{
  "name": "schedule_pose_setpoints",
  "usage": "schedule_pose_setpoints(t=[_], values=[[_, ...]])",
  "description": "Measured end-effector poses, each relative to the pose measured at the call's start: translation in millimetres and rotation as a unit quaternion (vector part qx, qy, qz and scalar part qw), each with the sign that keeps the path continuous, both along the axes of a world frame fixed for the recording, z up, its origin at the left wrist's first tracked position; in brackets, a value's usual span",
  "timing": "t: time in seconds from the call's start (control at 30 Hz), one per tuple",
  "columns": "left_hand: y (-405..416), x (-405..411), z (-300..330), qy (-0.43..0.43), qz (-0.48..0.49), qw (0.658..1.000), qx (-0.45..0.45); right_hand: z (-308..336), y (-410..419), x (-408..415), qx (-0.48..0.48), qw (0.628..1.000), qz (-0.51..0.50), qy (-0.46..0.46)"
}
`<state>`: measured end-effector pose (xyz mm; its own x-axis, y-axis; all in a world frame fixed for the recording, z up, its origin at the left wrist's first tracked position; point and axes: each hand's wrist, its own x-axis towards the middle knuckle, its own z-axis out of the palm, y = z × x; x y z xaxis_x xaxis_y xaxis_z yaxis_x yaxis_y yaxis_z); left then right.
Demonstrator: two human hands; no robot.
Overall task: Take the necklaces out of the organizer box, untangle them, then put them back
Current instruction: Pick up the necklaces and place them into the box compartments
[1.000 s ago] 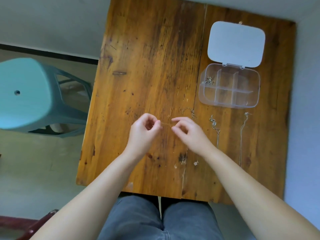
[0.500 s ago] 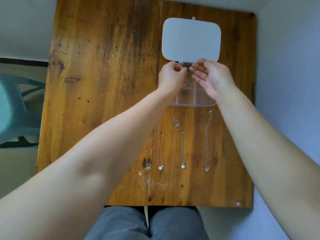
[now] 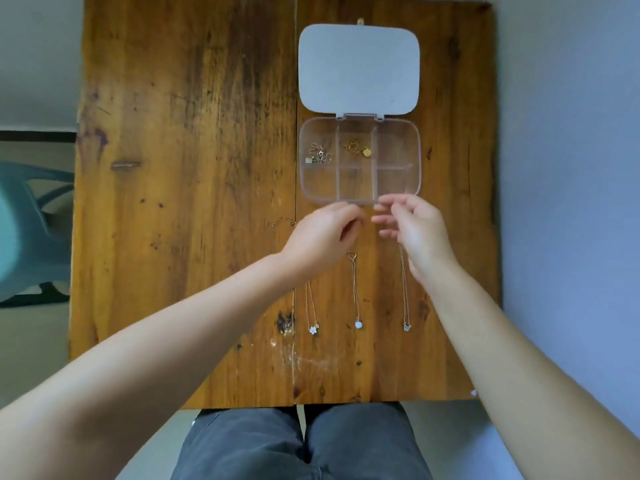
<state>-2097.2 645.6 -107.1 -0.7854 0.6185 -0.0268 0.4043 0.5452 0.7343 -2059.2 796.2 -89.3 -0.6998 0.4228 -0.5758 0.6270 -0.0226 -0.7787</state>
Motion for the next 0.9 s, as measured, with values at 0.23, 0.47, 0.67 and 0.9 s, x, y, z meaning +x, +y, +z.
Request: schedule_pose_setpoints(t=[0.23, 0.47, 0.67, 0.9], values=[[-9.7, 11.6, -43.0, 0.156, -0.174, 0.933, -0.274, -34.0, -45.7, 97.7, 0.153, 0.982, 0.053, -0.101], [-19.0, 10.2, -11.4, -0.095, -0.112, 0.987, -0.065, -29.6, -75.3, 77.7, 0.135, 0.982, 0.134, -0.001], [-36.9, -16.9, 17.7, -0.229, 0.152, 0.957, 0.098, -15.1, -53.4, 67.7, 0.087, 0.994, 0.053, 0.035], [-40.3, -53.8, 29.1, -0.259, 0.281, 0.912, 0.146, 21.6, -10.3, 18.2, -0.079, 0.987, -0.073, 0.121]])
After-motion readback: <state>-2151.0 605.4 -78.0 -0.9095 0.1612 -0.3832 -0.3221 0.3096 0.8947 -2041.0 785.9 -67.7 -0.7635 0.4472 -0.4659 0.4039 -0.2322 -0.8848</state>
